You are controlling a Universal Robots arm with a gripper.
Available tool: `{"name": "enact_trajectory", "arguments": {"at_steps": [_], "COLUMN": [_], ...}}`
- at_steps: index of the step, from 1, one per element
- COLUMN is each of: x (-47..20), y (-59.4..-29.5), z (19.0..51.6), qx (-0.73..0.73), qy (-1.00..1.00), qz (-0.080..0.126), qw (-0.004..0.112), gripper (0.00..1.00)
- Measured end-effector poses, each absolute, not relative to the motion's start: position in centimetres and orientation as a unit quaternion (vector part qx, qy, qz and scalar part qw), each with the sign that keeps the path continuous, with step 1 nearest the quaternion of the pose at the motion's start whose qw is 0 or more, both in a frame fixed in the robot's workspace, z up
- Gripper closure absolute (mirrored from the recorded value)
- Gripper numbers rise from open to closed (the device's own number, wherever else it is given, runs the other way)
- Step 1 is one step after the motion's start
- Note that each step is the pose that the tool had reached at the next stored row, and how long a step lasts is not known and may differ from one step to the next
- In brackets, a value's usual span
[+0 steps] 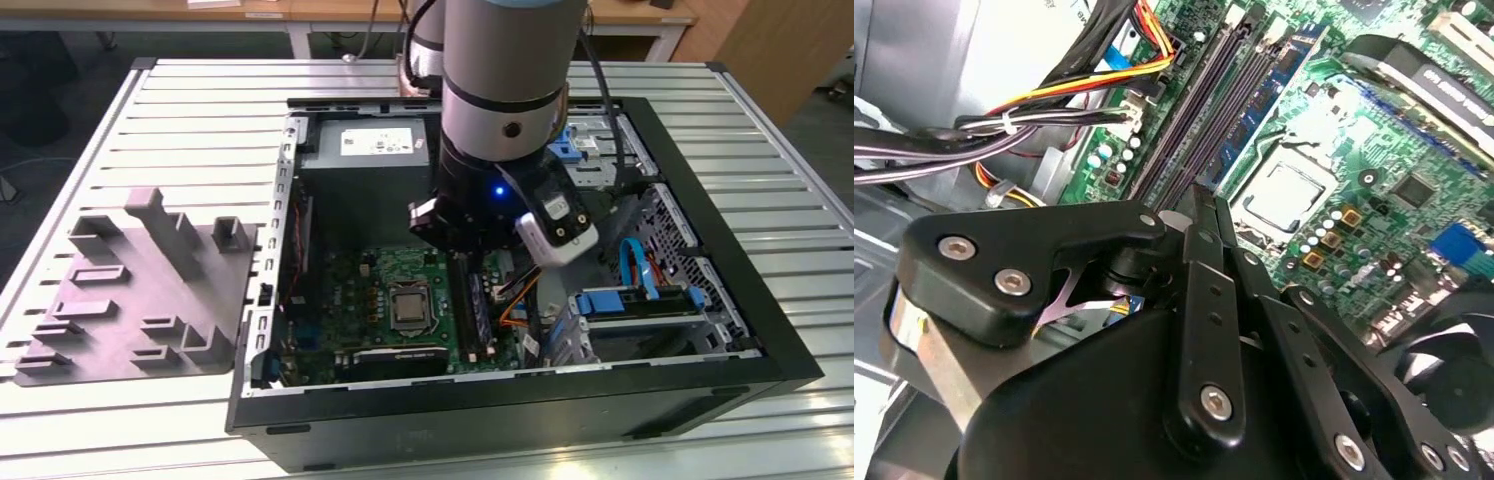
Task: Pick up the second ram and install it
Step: 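Insert the second ram into the second slot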
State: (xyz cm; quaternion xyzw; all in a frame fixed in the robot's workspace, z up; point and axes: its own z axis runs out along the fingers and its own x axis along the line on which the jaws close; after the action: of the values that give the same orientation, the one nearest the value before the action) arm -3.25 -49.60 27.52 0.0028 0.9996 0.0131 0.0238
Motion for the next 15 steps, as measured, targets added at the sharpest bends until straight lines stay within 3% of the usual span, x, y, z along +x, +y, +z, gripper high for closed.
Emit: {"name": "enact_trajectory", "arguments": {"at_steps": [15], "x": [-3.1], "y": [-49.2], "z": [24.9], "qx": [0.023], "qy": [0.999], "qz": [0.018], "qw": [0.024], "gripper": [0.89]}}
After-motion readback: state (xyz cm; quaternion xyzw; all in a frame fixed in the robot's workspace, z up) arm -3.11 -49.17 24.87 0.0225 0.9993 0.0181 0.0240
